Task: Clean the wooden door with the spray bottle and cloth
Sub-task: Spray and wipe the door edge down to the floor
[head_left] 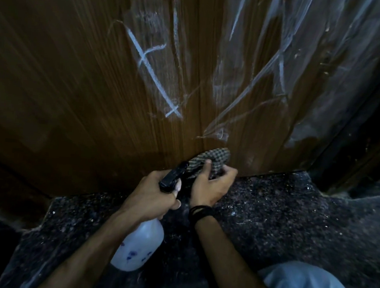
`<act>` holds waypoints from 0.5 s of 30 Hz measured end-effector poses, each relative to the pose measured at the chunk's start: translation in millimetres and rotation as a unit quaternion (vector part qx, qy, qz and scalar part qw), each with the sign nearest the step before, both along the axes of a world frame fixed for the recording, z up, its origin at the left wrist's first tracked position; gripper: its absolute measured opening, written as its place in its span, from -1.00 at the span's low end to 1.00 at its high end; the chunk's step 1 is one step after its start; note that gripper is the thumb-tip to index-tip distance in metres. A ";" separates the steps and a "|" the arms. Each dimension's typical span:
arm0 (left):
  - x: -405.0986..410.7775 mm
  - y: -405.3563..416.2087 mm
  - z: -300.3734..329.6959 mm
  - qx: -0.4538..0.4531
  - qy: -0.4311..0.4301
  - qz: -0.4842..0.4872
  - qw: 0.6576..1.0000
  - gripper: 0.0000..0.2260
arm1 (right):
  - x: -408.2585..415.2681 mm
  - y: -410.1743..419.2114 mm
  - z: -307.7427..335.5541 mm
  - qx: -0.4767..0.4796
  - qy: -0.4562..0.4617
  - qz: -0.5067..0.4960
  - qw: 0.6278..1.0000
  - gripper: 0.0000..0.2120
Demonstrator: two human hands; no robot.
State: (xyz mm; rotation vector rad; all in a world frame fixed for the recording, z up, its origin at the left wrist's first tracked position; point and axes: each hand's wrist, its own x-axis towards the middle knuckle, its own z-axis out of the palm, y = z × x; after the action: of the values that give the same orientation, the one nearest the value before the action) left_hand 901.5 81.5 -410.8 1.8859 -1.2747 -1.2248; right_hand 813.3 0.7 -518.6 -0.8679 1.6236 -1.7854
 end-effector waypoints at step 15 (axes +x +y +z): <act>3.3 5.8 8.6 -0.034 0.026 -0.016 0.999 -0.76 | -48.9 -34.4 54.4 -0.158 0.038 -0.109 0.981 -0.68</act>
State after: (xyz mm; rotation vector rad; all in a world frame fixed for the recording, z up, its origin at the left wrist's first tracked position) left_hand 904.8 87.4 -402.2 1.7804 -1.3066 -1.2246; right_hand 764.3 -33.6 -464.2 -0.9340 1.5561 -2.2316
